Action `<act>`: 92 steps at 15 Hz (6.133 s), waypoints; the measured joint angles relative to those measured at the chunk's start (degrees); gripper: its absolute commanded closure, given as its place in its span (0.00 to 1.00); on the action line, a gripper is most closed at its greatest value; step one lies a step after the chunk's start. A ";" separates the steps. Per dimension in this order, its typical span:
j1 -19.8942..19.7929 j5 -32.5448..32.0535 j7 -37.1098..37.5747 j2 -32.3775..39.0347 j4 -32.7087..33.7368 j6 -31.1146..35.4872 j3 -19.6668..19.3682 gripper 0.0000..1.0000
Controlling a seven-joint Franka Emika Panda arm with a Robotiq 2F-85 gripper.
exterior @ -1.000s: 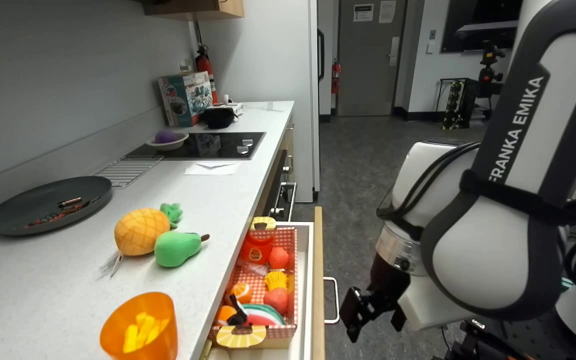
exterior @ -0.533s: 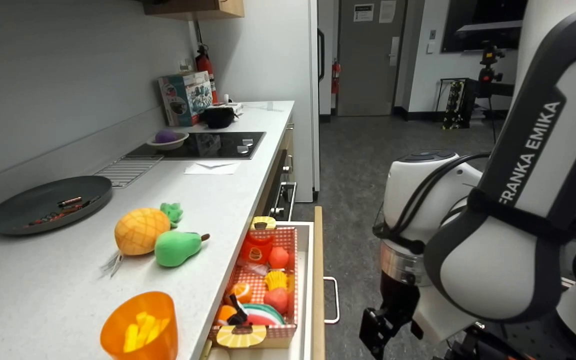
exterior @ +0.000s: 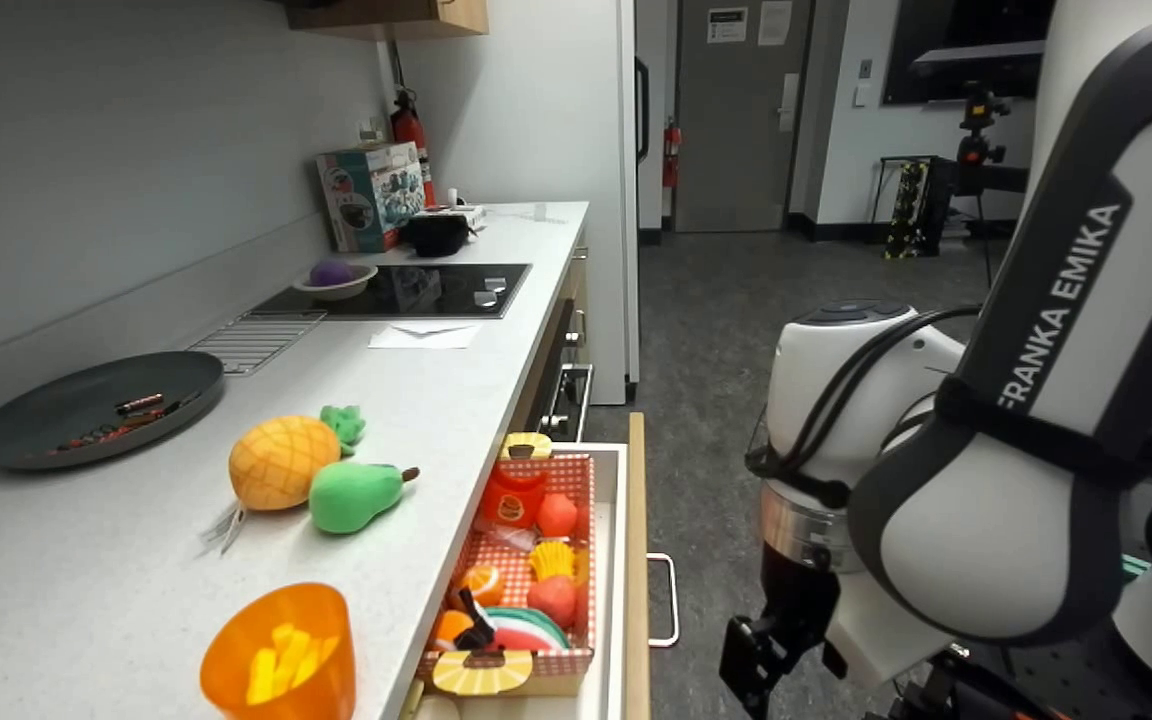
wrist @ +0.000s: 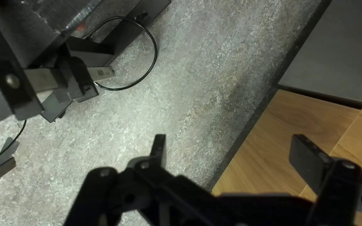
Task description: Open the drawer
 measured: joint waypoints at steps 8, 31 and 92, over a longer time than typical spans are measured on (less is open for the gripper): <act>19.33 -27.23 22.46 -2.83 0.81 -13.37 -19.25 0.00; -13.15 -67.19 36.24 -35.47 1.72 -34.91 11.05 0.00; -27.51 -40.03 -36.57 4.25 23.22 -15.82 3.92 0.00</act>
